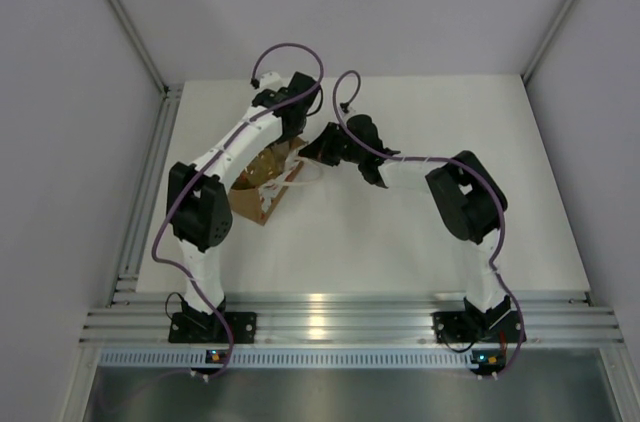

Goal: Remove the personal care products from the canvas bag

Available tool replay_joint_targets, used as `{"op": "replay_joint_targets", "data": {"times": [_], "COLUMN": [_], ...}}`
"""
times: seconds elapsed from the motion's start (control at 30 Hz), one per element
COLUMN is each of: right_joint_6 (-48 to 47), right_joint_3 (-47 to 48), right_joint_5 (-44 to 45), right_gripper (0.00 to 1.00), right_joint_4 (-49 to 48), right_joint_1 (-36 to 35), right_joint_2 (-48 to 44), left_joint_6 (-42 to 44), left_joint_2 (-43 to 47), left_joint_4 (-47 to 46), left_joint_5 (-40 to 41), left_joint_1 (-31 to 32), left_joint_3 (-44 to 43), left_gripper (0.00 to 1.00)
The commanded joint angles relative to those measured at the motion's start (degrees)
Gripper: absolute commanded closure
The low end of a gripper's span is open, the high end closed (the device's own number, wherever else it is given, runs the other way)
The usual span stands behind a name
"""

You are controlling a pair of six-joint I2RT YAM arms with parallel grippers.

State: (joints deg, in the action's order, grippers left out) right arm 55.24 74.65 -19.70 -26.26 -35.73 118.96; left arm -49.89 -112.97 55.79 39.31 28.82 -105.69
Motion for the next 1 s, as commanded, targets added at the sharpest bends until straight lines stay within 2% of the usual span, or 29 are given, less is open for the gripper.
{"op": "replay_joint_targets", "data": {"times": [0.0,0.3,0.73,0.97], "right_joint_6": [-0.93,0.21,2.59,2.5], "right_joint_3": [-1.26,-1.44,0.93,2.08], "right_joint_5": [6.43,8.89,5.73,5.2], "right_gripper": [1.0,1.0,0.99,0.99], "right_joint_4": [7.62,9.91,9.12,9.65], "right_joint_1": [0.92,1.01,0.83,0.83], "right_joint_2": [-0.39,-2.41,-1.18,-0.3], "left_joint_6": [5.24,9.71,18.77,27.2], "left_joint_2": [6.88,8.99,11.01,14.52], "left_joint_4": [-1.74,-1.74,-1.74,-2.35], "left_joint_5": [1.56,-1.6,-9.42,-13.99], "left_joint_1": [0.36,0.27,0.36,1.94], "left_joint_3": [-4.88,-9.0,-17.96,-23.07], "left_gripper": [1.0,1.0,1.0,1.0]}}
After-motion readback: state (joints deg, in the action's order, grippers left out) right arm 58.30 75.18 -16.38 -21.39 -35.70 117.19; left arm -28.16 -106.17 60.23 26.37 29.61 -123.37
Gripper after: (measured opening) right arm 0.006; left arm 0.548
